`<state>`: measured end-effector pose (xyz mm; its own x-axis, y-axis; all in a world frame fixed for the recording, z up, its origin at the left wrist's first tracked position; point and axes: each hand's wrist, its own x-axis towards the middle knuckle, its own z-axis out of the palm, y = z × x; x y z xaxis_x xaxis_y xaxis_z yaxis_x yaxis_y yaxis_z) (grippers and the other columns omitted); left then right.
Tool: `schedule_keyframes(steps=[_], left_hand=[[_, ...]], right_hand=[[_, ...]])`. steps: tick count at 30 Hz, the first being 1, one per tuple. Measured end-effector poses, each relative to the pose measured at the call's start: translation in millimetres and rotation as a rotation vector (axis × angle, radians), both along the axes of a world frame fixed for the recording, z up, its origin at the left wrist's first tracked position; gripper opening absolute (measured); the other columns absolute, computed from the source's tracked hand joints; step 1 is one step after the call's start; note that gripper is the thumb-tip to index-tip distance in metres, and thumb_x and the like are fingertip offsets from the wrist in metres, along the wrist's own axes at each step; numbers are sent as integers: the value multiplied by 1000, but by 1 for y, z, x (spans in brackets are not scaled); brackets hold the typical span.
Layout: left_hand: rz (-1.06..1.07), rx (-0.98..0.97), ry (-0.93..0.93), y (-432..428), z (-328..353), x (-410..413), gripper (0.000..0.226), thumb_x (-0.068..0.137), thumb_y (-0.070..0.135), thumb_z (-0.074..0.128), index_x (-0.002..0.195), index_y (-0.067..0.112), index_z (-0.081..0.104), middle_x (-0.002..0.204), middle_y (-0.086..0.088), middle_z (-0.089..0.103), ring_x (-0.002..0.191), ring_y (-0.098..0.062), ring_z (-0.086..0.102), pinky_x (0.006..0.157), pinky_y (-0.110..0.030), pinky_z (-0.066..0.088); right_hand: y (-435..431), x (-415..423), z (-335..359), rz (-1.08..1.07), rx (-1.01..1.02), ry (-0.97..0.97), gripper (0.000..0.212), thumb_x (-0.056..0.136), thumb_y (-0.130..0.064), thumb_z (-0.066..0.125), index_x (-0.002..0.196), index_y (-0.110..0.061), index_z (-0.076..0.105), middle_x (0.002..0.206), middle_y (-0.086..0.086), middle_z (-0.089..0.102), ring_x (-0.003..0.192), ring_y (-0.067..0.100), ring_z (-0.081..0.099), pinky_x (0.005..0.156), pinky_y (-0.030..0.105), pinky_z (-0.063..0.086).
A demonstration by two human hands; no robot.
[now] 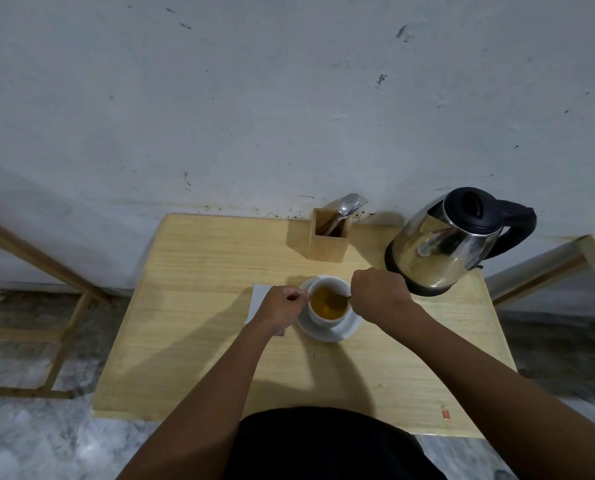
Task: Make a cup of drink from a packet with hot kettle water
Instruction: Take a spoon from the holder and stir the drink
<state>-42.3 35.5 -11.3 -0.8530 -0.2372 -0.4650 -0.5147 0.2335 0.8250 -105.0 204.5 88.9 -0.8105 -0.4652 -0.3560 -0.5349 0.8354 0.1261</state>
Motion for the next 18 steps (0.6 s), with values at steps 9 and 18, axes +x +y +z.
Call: schedule_keyframes(steps=[9,18], left_hand=[[-3,-6,2,0,-2,0,15,90,30,62,91,20,73,82,5,67,80,-15,61,78,-35,52],[-3,-13,6,0,0,-1,15,90,29,62,88,19,73,80,4,68,72,-12,60,70,-30,50]], right_hand=[[-6,6,-16,-49,-115,-23,19,96,-21,47,104,-15,63,81,0,55,69,19,55,58,29,40],[0,5,-4,-53,-55,-47,18,95,-23,52,108,-12,57,89,3,57,72,18,51,61,29,39]])
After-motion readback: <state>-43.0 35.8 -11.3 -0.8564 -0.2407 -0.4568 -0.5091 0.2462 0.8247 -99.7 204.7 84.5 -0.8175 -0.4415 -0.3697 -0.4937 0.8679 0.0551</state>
